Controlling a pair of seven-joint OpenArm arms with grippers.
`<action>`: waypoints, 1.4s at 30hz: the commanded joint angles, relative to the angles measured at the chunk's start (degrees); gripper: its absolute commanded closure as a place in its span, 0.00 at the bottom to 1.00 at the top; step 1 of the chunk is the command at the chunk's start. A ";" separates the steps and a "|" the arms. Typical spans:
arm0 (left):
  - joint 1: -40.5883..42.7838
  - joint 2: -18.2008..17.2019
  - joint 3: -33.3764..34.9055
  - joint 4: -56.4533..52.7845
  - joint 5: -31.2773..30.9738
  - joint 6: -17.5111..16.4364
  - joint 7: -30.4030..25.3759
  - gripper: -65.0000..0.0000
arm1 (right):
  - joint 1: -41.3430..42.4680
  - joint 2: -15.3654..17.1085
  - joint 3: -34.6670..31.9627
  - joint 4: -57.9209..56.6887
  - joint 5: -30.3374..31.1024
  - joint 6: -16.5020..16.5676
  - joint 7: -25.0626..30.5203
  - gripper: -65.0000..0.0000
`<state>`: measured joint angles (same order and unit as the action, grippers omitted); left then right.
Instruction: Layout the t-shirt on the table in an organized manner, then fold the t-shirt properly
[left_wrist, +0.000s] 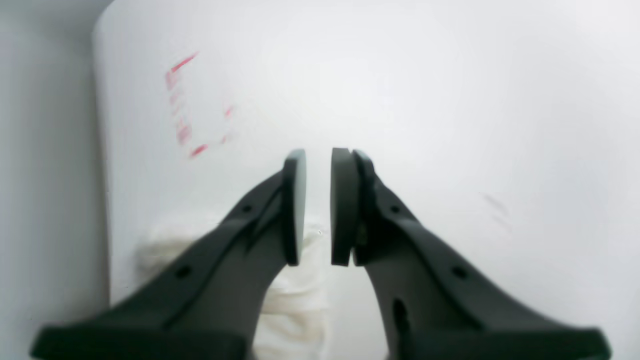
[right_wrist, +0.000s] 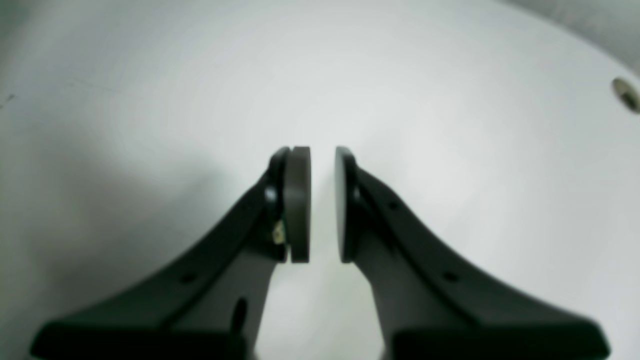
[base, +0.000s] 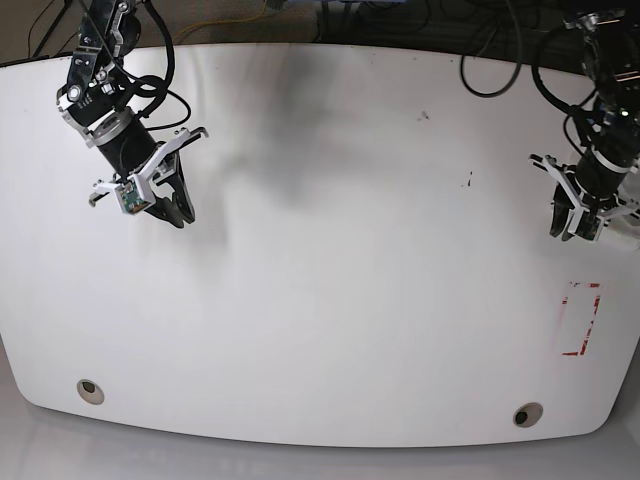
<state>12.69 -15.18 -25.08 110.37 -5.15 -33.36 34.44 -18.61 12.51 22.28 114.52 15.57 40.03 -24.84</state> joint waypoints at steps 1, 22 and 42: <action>1.86 4.06 1.21 0.71 2.91 -0.97 -9.16 0.88 | -1.92 -0.86 1.67 0.25 -1.99 -0.03 5.72 0.87; 30.78 16.98 7.37 2.12 6.07 -0.97 -32.72 0.89 | -27.59 -2.80 9.94 -0.28 8.30 -0.03 18.99 0.88; 58.04 16.89 7.10 1.85 5.98 -0.97 -32.55 0.89 | -54.93 -2.89 4.84 -0.81 13.92 -0.03 21.02 0.88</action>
<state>67.66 1.72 -17.74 112.57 1.48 -34.09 2.87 -70.24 9.54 28.08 113.40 28.80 38.98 -4.67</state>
